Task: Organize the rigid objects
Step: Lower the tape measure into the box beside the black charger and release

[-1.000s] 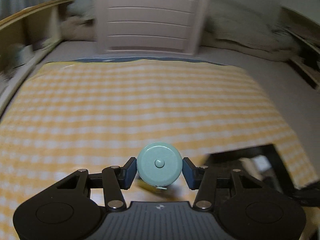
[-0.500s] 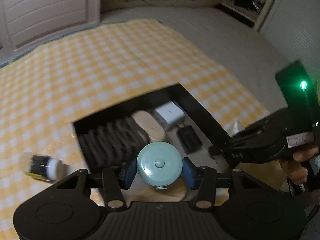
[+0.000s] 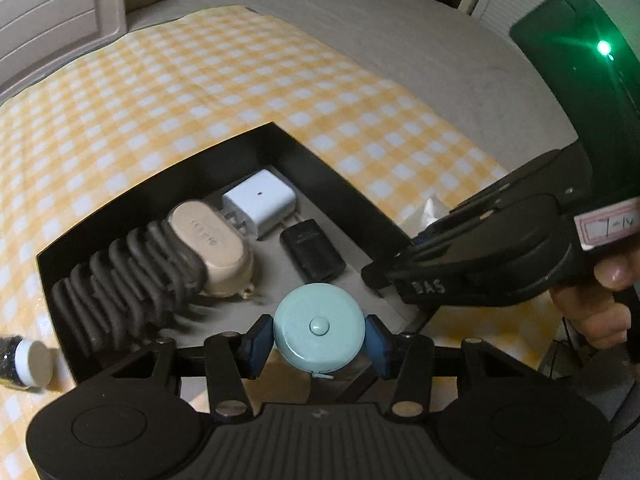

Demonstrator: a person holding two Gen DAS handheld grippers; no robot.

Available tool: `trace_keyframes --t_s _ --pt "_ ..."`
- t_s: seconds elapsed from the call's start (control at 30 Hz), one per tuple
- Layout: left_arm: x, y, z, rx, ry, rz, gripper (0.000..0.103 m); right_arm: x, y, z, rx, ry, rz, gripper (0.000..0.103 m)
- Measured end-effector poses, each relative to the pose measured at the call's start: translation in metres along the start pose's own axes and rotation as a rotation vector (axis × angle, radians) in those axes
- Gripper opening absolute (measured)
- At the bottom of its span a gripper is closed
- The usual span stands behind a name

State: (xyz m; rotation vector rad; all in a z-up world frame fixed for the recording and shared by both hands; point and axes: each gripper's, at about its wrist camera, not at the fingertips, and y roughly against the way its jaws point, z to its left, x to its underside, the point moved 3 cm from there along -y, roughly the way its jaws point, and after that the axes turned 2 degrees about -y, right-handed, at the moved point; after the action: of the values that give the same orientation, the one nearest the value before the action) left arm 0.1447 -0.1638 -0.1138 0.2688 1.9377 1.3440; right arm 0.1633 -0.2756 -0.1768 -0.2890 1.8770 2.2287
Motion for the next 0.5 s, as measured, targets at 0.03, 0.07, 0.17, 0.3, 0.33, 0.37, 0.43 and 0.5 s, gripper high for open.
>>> trace_keyframes --t_s 0.03,0.07,0.17,0.3,0.33,0.37,0.43,0.5 --pt "-0.001 0.0 -0.001 0.005 0.0 -0.001 0.05 0.0 0.0 0.0 -0.001 -0.001 0.001 0.007" --pt "-0.002 -0.001 -0.001 0.011 0.004 -0.002 0.05 0.0 0.0 0.0 -0.003 -0.003 0.001 0.007" --pt "-0.003 -0.004 -0.002 0.03 0.02 -0.009 0.051 0.0 0.0 0.001 -0.002 -0.002 0.002 0.007" --pt "-0.005 -0.003 0.006 0.007 0.067 -0.004 0.079 -0.002 0.0 0.001 -0.007 -0.01 0.004 0.008" --pt "-0.005 -0.002 0.008 0.013 0.072 -0.006 0.08 -0.002 0.001 0.001 -0.007 -0.01 0.004 0.008" --pt "-0.004 -0.001 0.009 0.02 0.076 -0.003 0.08 -0.002 0.001 0.001 -0.007 -0.01 0.004 0.008" --pt "-0.004 0.0 0.01 0.023 0.086 0.0 0.08 -0.003 0.001 0.0 -0.006 -0.009 0.004 0.008" --pt "-0.004 0.003 0.008 0.017 0.075 -0.004 0.08 -0.002 0.001 0.0 -0.008 -0.011 0.005 0.008"
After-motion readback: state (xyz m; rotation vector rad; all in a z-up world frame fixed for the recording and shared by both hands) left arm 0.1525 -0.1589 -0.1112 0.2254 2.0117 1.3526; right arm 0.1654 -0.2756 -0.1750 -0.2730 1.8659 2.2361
